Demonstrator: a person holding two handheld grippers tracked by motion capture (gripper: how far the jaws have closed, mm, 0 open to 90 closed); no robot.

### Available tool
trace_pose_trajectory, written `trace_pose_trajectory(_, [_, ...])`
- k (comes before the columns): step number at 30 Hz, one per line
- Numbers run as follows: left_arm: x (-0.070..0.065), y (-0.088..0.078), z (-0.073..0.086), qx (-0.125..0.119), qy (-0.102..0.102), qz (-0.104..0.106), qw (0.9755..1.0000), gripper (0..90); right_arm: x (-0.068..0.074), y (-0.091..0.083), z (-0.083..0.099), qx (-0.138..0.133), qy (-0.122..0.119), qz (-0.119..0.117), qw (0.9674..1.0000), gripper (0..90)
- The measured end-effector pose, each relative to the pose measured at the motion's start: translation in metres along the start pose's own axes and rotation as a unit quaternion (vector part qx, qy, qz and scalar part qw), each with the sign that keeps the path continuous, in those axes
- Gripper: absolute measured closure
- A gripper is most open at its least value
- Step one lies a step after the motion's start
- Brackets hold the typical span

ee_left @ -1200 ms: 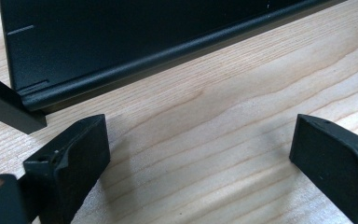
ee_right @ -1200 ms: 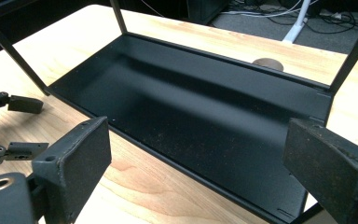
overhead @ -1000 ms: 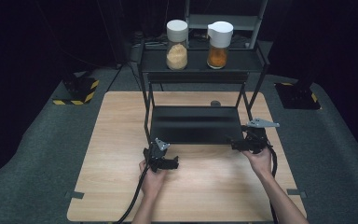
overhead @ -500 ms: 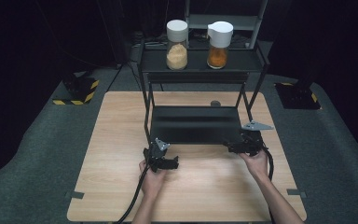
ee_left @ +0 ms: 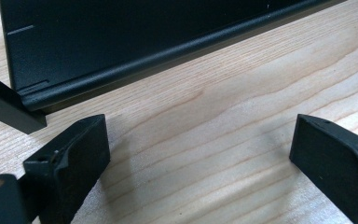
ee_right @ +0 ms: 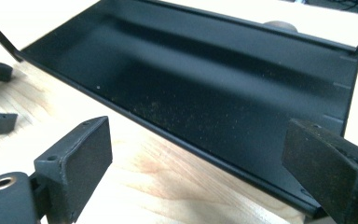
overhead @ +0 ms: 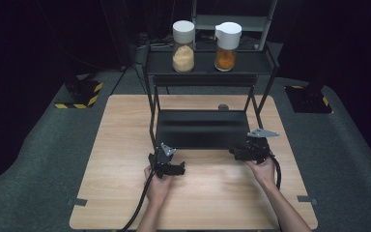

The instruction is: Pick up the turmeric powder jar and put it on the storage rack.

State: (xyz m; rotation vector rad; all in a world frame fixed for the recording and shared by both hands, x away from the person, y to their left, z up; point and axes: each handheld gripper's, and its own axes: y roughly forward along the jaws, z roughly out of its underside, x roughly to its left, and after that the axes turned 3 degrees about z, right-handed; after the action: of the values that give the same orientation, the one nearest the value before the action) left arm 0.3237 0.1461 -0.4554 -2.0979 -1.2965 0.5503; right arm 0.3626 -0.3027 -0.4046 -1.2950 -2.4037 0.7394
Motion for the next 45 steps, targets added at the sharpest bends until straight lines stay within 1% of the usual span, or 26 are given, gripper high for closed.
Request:
trace_pose_trajectory(10, [0.000, 0.000, 0.000, 0.000, 0.000, 0.000, 1.0000, 4.8, 0.004, 0.011, 0.008, 0.025, -0.007, 0.010, 0.9996, 8.1])
trace_pose_trajectory(18, [0.000, 0.000, 0.000, 0.000, 0.000, 0.000, 1.0000, 4.8, 0.007, 0.019, 0.014, 0.038, -0.011, 0.019, 0.9990, 8.1])
trace_pose_trajectory(19, [0.000, 0.000, 0.000, 0.000, 0.001, 0.000, 1.0000, 4.8, 0.007, 0.019, 0.014, 0.040, -0.013, 0.021, 0.9989, 8.1])
trace_pose_trajectory(22, [0.000, 0.000, 0.000, 0.000, 0.000, 0.000, 1.0000, 4.8, 0.012, 0.023, 0.015, 0.049, -0.028, 0.028, 0.9980, 8.1])
trace_pose_trajectory(28, [0.000, 0.000, 0.000, 0.000, 0.000, 0.000, 1.0000, 4.8, 0.016, 0.029, 0.018, 0.058, -0.034, 0.030, 0.9973, 8.0])
trace_pose_trajectory(38, [0.000, 0.000, 0.000, 0.000, 0.000, 0.000, 1.0000, 4.8, 0.017, 0.034, 0.025, 0.067, -0.031, 0.031, 0.9968, 8.0])
trace_pose_trajectory(41, [0.000, 0.000, 0.000, 0.000, 0.000, 0.000, 1.0000, 4.8, 0.018, 0.037, 0.025, 0.076, -0.038, 0.031, 0.9959, 7.6])
trace_pose_trajectory(45, [0.000, 0.000, 0.000, 0.000, 0.000, 0.000, 1.0000, 4.8, 0.019, 0.038, 0.026, 0.074, -0.035, 0.028, 0.9962, 7.4])
